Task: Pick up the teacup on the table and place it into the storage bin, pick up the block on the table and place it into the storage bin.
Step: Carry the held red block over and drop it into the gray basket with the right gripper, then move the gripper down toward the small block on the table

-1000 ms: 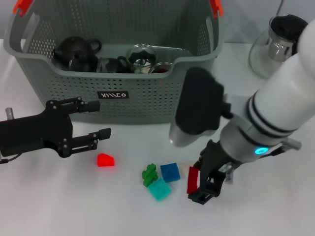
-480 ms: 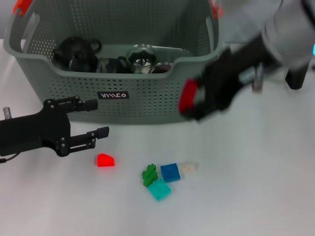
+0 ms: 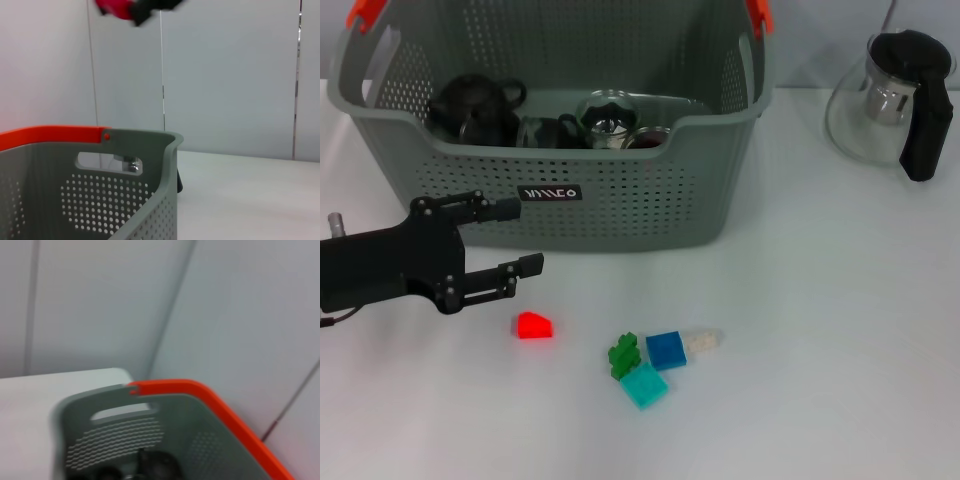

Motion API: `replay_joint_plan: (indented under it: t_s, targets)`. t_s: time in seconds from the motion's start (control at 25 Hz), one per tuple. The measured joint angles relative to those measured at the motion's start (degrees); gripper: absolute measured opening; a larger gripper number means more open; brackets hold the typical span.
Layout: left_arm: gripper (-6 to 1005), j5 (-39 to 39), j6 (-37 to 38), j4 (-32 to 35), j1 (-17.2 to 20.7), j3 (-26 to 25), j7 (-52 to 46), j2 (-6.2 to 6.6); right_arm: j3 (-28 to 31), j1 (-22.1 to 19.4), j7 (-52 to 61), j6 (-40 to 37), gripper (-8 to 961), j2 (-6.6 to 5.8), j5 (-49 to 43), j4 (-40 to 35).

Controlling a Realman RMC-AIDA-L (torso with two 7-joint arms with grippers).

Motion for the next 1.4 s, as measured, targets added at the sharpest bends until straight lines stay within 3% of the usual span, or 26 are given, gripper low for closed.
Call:
replay_joint_plan:
  t_s: [0.32,0.64,0.96,1.04,1.2,1.4]
  targets:
    - [674,0.0,0.07,0.14,-0.32,0.0,-0.47,0.07,-0.4,4.29,-4.2,13.82,695,-0.01,-3.41,19.24]
    - [674,0.0,0.08,0.08,-0.35,-0.16,-0.52,0.09,-0.77,6.14,-5.77,15.8,694,-0.01,-3.66,25.99]
    - [675,0.0,0.07,0.1,-0.36,-0.18,-0.36,0.09,-0.21,4.1,-5.79,17.97,809,0.0,-1.85,23.03]
    - [675,0.0,0.07,0.1,-0.36,-0.17,-0.28,0.13,-0.14,2.89,-5.8,17.79,947,0.0,-0.56,20.82]
    - [675,0.0,0.42,0.1,-0.27,-0.16,-0.16,0.17,0.2,0.08,-5.61,14.67,947,-0.03,1.88,15.53]
    - [674,0.0,0.57,0.16,-0.12,-0.17,-0.07,0.18,2.07,-5.78,-7.77,4.06,946,-0.09,10.14,5.39]
